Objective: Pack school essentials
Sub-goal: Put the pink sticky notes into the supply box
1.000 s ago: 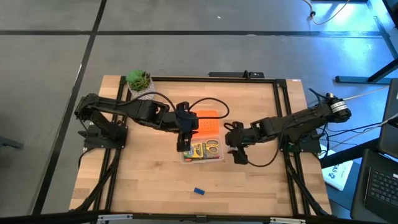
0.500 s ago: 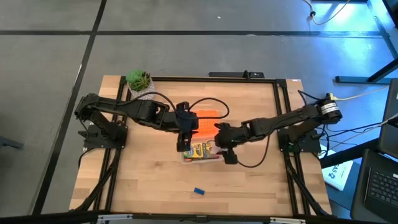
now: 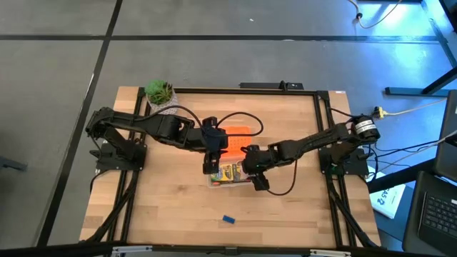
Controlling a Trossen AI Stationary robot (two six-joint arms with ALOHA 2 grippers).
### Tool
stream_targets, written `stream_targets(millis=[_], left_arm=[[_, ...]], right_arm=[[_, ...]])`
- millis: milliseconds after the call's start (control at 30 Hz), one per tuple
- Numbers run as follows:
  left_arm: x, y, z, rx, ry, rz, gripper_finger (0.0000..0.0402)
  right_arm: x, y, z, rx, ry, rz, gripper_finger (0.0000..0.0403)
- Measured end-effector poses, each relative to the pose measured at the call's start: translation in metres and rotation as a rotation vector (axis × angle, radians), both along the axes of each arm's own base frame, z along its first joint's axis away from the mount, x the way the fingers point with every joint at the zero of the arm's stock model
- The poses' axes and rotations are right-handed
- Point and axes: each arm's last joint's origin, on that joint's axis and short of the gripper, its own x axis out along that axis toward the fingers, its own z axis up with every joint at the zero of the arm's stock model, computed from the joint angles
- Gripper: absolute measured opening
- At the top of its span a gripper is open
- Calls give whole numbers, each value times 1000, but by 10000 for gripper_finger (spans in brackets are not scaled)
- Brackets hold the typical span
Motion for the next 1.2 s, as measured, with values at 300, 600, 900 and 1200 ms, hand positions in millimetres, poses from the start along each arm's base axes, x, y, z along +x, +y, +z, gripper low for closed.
stream_targets(millis=[300, 600, 900, 1200], left_arm=[[0, 0, 0, 0, -1, 0, 94], [0, 0, 0, 0, -1, 0, 94], [0, 0, 0, 0, -1, 0, 94], [0, 0, 0, 0, -1, 0, 94]], right_arm=[[4, 1, -12, -5, 21, 2, 274], [5, 1, -12, -4, 18, 0, 274], [5, 1, -12, -14, 12, 18, 274], [7, -2, -11, -13, -1, -3, 308]])
